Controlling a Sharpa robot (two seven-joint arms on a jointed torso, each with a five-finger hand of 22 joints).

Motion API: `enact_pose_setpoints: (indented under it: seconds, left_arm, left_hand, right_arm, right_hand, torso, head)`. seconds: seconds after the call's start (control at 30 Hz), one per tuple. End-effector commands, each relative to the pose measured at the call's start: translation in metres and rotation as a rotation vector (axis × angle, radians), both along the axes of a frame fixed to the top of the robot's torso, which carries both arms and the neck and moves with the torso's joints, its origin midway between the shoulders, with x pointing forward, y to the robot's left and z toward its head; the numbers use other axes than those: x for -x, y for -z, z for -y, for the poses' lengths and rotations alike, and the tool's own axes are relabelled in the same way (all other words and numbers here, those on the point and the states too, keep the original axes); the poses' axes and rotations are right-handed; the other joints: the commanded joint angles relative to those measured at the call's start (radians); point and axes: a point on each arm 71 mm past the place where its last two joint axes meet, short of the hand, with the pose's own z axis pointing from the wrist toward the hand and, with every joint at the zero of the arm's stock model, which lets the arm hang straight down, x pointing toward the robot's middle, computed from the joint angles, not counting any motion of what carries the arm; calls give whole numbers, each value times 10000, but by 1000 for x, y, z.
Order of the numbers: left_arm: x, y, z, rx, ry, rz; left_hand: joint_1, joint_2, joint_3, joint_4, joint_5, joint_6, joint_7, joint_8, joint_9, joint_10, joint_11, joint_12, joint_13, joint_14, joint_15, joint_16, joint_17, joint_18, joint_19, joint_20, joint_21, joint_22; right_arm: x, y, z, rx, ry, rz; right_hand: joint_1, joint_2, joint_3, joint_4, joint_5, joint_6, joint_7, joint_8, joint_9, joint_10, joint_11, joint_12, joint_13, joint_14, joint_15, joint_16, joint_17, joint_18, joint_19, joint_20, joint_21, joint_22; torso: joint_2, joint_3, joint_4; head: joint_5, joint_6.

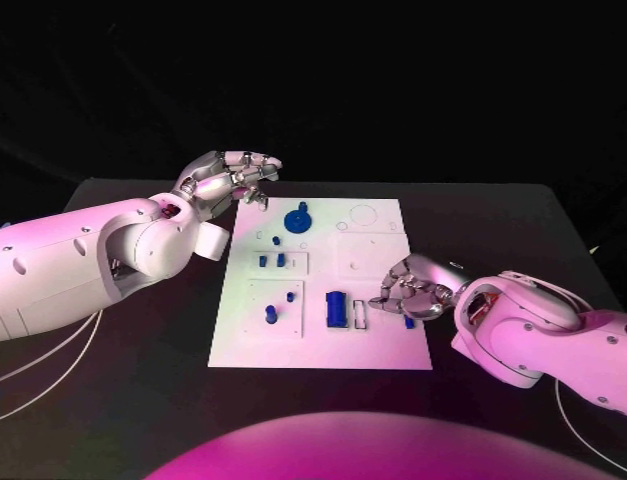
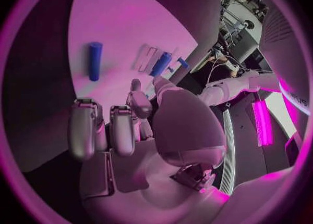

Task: Assemble the parts on the task board

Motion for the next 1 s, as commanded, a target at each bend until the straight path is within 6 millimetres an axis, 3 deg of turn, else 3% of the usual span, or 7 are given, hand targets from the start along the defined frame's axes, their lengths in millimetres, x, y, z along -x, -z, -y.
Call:
enact_pose_setpoints:
  seconds: [0.03,0.17,0.3,0.43,0.77,1.0]
  left_arm:
    - [1,-1,2,84,175,67]
    - [1,-1,2,91,189,67]
    - [1,-1,2,102,213,67]
    - [1,-1,2,107,223,67]
    - [1,-1,2,106,224,65]
    - [2,-1,1,100,211,64]
  left_hand:
    - [-104,8,-8,78,34,-48,12,-18,11,-85,14,-39,-13,-46,-5,40,2,144,-1,49,-59,14]
    - [-104,8,-8,78,34,-48,12,-18,11,-85,14,-39,-13,-46,-5,40,2,144,-1,49,-59,14]
    - [-115,10,-12,95,34,-65,10,-22,31,-99,14,-35,-13,-49,-4,46,8,145,-3,53,-63,14]
    - [-115,10,-12,95,34,-65,10,-22,31,-99,14,-35,-13,-49,-4,46,8,145,-3,53,-63,14]
    - [-115,10,-12,95,34,-65,10,-22,31,-99,14,-35,-13,-49,-4,46,8,145,-3,53,-63,14]
    - [-115,10,-12,95,34,-65,10,-22,31,-99,14,-35,-13,-49,-4,46,8,145,-3,53,-63,14]
  right_arm:
    - [-2,-5,16,-18,398,371]
    - [-2,-3,32,408,655,300]
    - [2,4,45,912,847,-127]
    - [5,10,49,1265,877,-290]
    - [8,21,47,1677,836,-355]
    - [8,26,40,1677,725,-337]
  right_hand:
    - [181,-84,112,-19,-79,-175,57,-156,-69,-72,74,-71,-20,568,129,-63,182,-40,84,80,-69,1767]
    - [278,-198,158,-17,-156,-325,143,-333,-152,-165,146,-186,-84,555,189,-86,145,-23,46,132,-161,1739]
    - [288,-231,164,2,-203,-364,172,-396,-180,-215,174,-255,-126,540,214,-114,88,0,-2,155,-273,1698]
    - [306,-220,185,10,-236,-305,168,-386,-179,-222,177,-253,-121,536,223,-123,77,-2,3,168,-264,1704]
    - [320,-217,203,19,-261,-219,155,-362,-173,-269,170,-340,-181,521,224,-154,14,11,-18,177,-318,1685]
    - [355,-205,237,18,-276,-126,130,-333,-163,-257,153,-308,-155,517,214,-162,9,14,-21,180,-330,1683]
  torso:
    - [-20,-20,-33]
    - [-23,3,-66]
    - [-34,2,-96]
    - [-29,13,-85]
    - [-14,-8,-52]
    - [-14,-6,-78]
  head:
    - [-64,1]
    - [-98,1]
    - [-144,1]
    - [-150,1]
    - [-125,1]
    - [-90,1]
